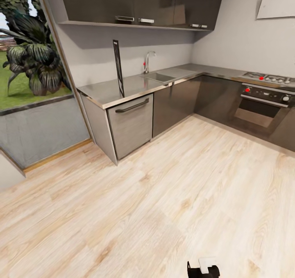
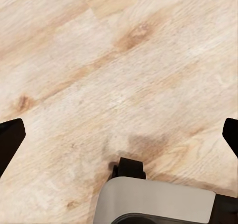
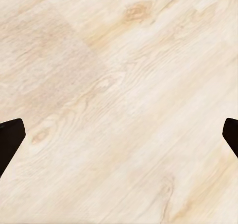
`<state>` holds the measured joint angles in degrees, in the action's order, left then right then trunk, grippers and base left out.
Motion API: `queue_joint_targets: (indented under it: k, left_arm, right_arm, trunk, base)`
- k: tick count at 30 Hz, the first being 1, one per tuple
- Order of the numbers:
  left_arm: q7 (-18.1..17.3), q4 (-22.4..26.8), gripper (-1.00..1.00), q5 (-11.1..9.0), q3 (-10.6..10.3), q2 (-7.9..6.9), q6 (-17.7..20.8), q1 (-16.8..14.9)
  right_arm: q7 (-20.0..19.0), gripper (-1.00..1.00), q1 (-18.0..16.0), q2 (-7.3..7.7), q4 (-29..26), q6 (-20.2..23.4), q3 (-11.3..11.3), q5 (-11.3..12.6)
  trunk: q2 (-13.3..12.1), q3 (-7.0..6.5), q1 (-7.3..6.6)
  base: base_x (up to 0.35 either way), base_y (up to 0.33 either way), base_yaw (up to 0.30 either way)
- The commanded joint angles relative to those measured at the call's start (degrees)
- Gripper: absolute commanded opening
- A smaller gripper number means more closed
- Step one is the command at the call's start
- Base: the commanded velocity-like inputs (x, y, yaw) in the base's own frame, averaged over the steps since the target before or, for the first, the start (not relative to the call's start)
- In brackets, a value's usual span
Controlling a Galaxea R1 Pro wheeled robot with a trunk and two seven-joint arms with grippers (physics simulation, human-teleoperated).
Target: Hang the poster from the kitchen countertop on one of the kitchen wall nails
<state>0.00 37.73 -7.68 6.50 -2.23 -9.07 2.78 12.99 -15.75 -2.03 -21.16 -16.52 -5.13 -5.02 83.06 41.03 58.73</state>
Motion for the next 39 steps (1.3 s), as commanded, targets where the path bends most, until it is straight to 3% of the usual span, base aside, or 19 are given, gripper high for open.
queue_joint_targets:
  k: [1, 20, 39]
  left_arm:
    - [0.0, 0.1, 1.00, -0.6, -0.1, -0.02, -0.1, 0.0]
    - [0.0, 0.1, 1.00, -0.7, -0.1, 0.00, -0.1, 0.0]
    - [0.0, 0.1, 1.00, -0.6, -0.2, 0.02, -0.1, 0.0]
  right_arm:
    - [0.5, 1.00, -0.1, 0.01, 0.1, 0.0, -0.2, -0.5]
    - [0.6, 1.00, 0.0, 0.01, 0.1, 0.1, -0.2, -0.5]
    - [0.8, 1.00, 0.0, 0.01, 0.1, 0.2, -0.2, -0.4]
  trunk:
    - [0.0, -0.06, 0.00]
    - [0.0, -1.48, 0.00]
    - [0.0, -1.53, 0.00]
  base:
    - [0.000, 0.000, 0.000]
    - [0.036, 0.000, 0.015]
    - [0.312, 0.000, 0.266]
